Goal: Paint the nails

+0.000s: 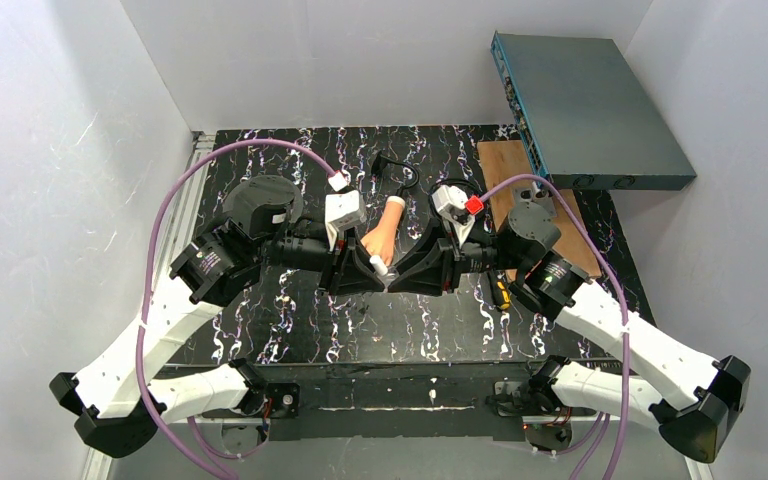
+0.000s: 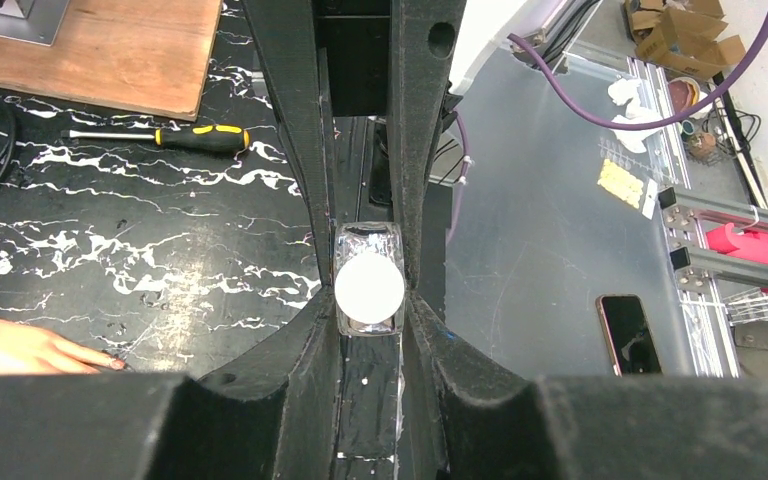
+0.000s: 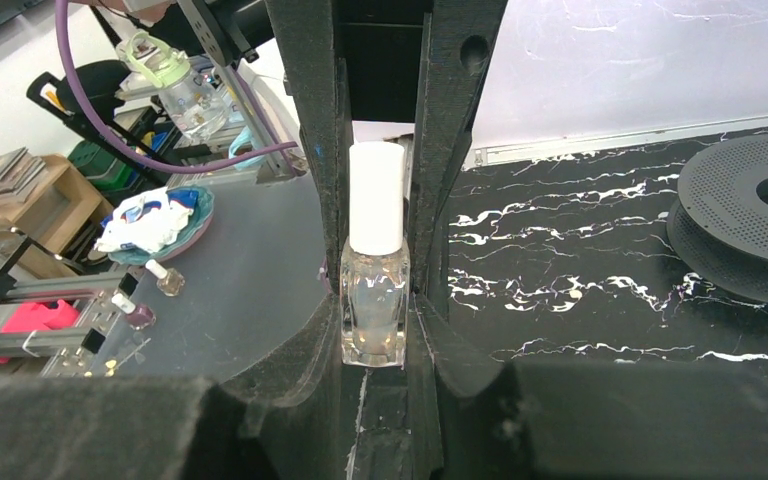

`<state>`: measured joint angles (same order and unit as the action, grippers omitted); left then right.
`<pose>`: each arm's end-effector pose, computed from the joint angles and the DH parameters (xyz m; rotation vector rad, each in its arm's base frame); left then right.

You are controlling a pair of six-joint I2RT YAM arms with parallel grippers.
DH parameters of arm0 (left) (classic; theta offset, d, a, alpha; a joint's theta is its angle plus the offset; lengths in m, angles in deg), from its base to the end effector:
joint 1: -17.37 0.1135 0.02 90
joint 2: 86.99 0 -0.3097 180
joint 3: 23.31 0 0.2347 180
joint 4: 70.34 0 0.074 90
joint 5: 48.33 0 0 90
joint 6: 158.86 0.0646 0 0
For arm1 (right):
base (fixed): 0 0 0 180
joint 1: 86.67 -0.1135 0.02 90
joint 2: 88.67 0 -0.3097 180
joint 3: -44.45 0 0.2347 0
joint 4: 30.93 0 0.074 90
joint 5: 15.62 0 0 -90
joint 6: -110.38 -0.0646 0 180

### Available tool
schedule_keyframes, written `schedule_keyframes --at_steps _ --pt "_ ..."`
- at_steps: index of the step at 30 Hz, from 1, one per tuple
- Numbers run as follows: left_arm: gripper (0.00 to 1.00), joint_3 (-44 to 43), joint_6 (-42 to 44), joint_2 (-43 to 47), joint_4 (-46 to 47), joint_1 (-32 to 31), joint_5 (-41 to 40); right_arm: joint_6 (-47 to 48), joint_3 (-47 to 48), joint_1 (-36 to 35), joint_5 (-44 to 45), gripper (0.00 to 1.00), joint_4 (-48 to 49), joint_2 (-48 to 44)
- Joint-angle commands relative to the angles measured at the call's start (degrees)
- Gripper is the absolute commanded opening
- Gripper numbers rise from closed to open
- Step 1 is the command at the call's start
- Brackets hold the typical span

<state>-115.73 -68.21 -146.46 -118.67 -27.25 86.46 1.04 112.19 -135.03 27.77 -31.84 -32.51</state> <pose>0.0927 -0.1554 0.4761 1.2515 1.4879 -1.2380 0.0937 0.1760 0.4398 -1.0939 1.2165 1.4946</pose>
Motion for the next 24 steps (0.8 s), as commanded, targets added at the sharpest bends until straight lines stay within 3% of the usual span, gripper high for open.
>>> schedule_keyframes --at_steps 1,3,9,24 --pt "0.00 1.1 -0.2 0.0 2.8 -0.4 2.4 -0.2 2.2 0.0 2.3 0.01 3.8 1.0" --pt "0.00 1.4 -1.8 0.1 2.6 -0.4 0.6 0.1 2.1 0.0 2.7 0.01 3.4 0.9" --pt "0.00 1.7 -1.7 0.6 2.1 -0.4 -2.1 1.3 2.1 0.0 3.8 0.15 1.4 0.0" --pt "0.00 1.6 -1.7 2.1 2.6 -0.4 -2.4 2.7 1.8 0.0 8.9 0.71 -1.3 -2.4"
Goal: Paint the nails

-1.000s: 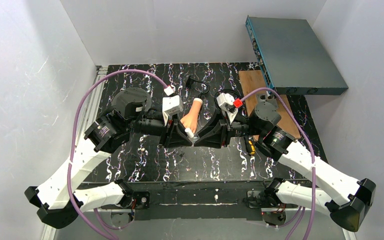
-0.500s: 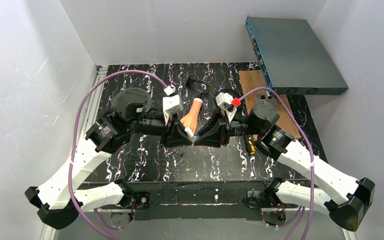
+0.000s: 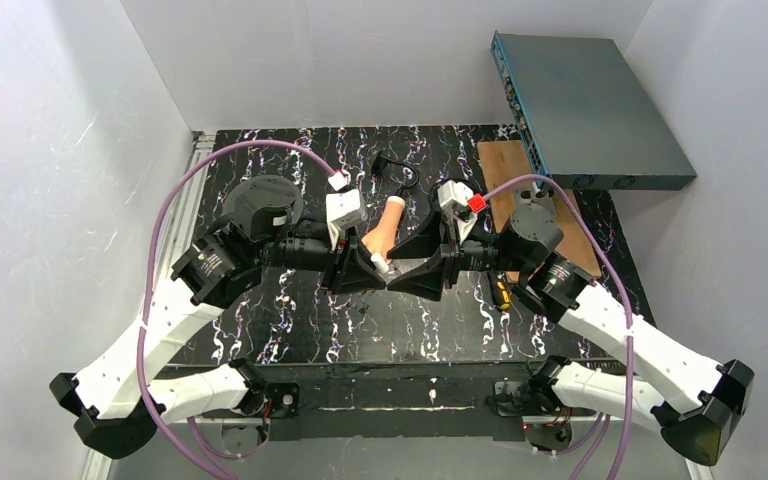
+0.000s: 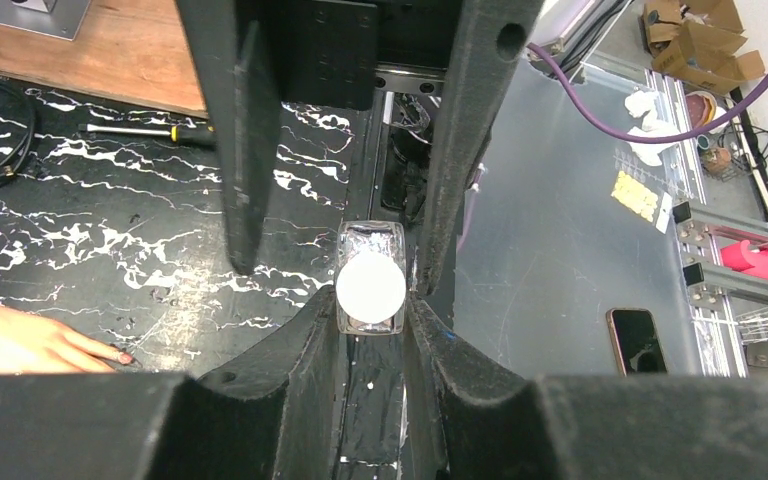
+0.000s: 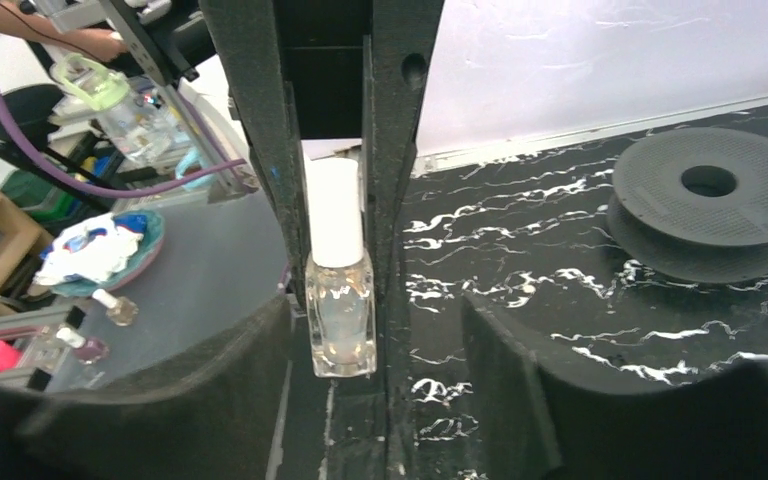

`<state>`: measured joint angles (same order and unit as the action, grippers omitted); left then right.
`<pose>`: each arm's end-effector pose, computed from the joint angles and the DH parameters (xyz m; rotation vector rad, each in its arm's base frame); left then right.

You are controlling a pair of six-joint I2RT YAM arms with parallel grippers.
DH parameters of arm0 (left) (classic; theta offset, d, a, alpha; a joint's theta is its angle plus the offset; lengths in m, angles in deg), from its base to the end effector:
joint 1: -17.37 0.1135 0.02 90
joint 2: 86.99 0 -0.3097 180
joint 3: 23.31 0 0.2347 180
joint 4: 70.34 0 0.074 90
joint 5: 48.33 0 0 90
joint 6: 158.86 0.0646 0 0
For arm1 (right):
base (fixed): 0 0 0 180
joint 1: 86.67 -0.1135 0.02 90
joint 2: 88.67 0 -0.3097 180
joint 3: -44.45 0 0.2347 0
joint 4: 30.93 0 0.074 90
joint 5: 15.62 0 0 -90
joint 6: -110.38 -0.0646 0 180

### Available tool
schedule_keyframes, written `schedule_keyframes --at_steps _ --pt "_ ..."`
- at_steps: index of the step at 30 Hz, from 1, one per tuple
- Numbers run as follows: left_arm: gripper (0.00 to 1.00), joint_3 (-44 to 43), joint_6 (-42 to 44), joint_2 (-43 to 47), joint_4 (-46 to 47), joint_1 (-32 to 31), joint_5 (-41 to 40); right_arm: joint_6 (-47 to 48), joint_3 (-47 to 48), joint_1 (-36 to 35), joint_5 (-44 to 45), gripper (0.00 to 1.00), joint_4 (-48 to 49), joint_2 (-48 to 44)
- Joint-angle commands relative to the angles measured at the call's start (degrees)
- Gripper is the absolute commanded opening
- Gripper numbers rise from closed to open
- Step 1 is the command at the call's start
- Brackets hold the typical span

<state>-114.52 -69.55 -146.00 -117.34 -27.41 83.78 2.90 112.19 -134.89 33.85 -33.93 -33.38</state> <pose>0.0951 -0.1554 0.4729 1.2075 1.5149 -1.2123 0.0981 0.1728 0.4389 -1.0139 1.2558 1.4062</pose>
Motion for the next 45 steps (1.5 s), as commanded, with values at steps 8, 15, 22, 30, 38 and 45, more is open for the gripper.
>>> schedule_keyframes --at_steps 8,15,22,30,38,45 --pt "0.00 1.7 -0.7 2.0 0.7 -0.2 -11.3 2.9 0.3 -0.1 11.1 0.95 -0.8 -5.1" --pt "0.00 4.4 -3.0 1.2 3.0 -0.2 -34.1 3.9 -4.9 -0.1 30.6 0.98 -2.2 -8.4" --pt "0.00 6.9 -6.7 -5.7 5.7 1.8 -56.3 3.2 -8.0 -0.1 39.9 0.98 -5.4 -10.4" --pt "0.00 14.4 -12.6 -13.4 17.1 8.4 -59.0 -0.6 -13.0 -0.1 45.2 0.98 -6.8 -13.9" --pt "0.00 16.7 -15.7 -26.1 22.8 11.2 -66.3 -4.5 -19.2 -0.1 46.9 0.98 -5.6 -17.3" --pt "0.00 18.5 -17.6 -34.7 31.2 14.1 -66.6 -5.4 -21.0 -0.1 47.1 0.98 -5.0 -16.8"
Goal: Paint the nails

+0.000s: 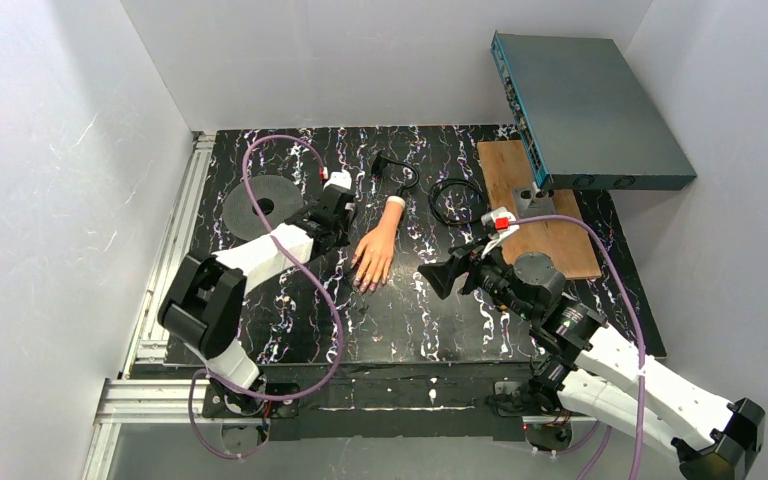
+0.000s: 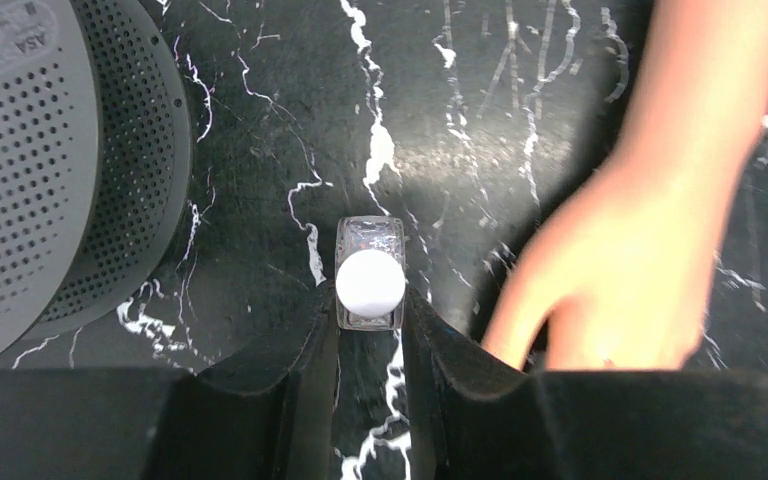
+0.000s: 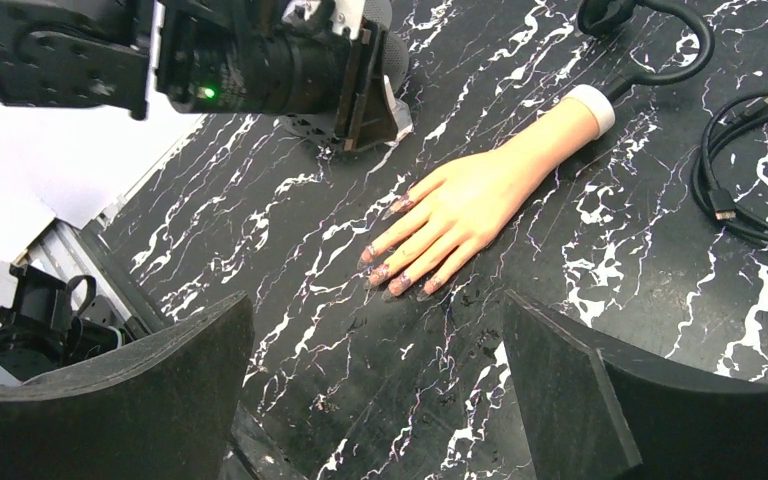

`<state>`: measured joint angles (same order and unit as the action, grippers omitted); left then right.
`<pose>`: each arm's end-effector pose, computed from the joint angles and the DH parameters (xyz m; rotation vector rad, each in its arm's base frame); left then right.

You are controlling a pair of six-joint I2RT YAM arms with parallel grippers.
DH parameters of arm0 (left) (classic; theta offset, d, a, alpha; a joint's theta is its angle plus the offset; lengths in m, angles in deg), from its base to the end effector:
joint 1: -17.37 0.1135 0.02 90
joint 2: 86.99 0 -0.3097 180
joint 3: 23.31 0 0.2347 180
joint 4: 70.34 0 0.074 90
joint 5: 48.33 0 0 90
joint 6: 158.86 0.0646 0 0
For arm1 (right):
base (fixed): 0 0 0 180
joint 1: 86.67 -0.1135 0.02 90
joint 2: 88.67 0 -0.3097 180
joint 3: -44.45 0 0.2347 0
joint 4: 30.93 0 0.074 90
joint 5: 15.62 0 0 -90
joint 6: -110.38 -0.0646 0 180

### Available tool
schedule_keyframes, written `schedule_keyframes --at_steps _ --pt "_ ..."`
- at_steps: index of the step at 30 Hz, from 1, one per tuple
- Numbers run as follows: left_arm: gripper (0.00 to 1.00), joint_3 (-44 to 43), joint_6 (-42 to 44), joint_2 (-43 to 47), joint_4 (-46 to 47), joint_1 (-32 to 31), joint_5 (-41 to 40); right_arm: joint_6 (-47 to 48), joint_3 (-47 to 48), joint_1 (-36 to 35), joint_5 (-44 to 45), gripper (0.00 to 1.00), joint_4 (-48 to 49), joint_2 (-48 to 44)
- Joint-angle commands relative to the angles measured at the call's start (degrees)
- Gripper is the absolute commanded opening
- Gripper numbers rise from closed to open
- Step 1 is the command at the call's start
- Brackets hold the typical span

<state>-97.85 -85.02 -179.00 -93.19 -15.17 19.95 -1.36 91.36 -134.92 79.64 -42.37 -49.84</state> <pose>0.3137 -0.1718 0.2658 0.1204 2.2127 -0.0355 0.1038 0.1074 0.3326 -0.3178 1.6700 0.8546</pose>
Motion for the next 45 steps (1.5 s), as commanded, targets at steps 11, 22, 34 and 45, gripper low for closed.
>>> schedule_keyframes --at_steps 11,22,34,45 --pt "0.00 2.4 -4.1 -9.2 18.3 6.4 -0.1 -0.1 -1.0 -0.1 2.1 0.98 4.4 1.7" --pt "0.09 0.8 -3.8 -12.6 20.9 8.1 1.3 0.6 -1.4 -0.1 3.0 0.98 4.6 1.9" --pt "0.71 1.5 -3.5 -9.3 20.0 8.1 -1.3 0.3 -1.0 0.0 2.8 0.98 5.7 2.5" --pt "0.98 1.0 -4.9 8.3 5.2 8.1 -5.6 1.8 1.8 -0.1 5.3 1.00 2.2 1.5"
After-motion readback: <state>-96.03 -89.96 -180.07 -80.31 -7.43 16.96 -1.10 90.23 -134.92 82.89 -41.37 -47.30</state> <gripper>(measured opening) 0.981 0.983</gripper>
